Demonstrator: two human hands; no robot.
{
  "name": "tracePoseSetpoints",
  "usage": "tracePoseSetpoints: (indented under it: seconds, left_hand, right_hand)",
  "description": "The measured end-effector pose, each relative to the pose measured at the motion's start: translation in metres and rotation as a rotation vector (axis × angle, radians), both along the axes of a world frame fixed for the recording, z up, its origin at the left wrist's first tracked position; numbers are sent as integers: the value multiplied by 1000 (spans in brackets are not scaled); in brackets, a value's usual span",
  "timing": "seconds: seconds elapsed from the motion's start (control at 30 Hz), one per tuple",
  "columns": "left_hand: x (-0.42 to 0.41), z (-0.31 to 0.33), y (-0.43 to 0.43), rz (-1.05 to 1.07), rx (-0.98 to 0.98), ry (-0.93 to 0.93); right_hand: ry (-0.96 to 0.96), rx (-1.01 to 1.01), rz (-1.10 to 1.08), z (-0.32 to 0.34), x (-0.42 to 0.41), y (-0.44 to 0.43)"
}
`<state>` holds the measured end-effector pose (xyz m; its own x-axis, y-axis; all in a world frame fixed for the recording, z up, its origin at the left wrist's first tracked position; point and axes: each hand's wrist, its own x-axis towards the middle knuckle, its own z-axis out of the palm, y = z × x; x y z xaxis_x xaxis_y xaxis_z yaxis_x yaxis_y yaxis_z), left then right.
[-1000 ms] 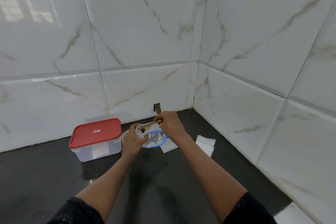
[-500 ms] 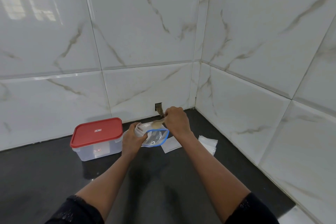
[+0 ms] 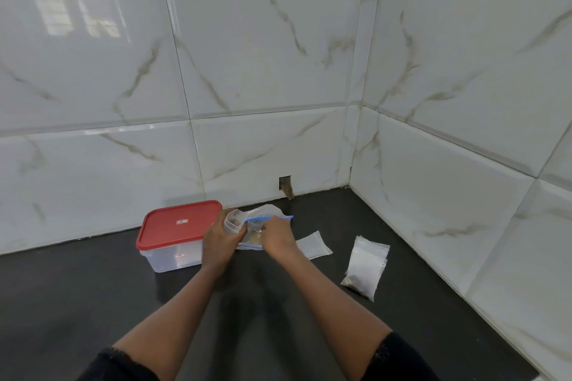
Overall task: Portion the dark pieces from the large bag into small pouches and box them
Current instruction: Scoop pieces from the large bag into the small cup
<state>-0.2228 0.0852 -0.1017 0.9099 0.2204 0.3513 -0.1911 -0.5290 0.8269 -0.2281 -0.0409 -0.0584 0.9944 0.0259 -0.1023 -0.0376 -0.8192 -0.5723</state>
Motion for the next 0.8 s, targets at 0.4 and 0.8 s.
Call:
tracePoseSetpoints:
  seconds: [0.4,0.8]
  left_hand:
    - [2,3,17,-53,97,-89]
    - [8,10,22,-16,117,-97]
  right_hand:
    - [221,282,-80,-34,28,35]
    - [379,202,-48,-31,52,41]
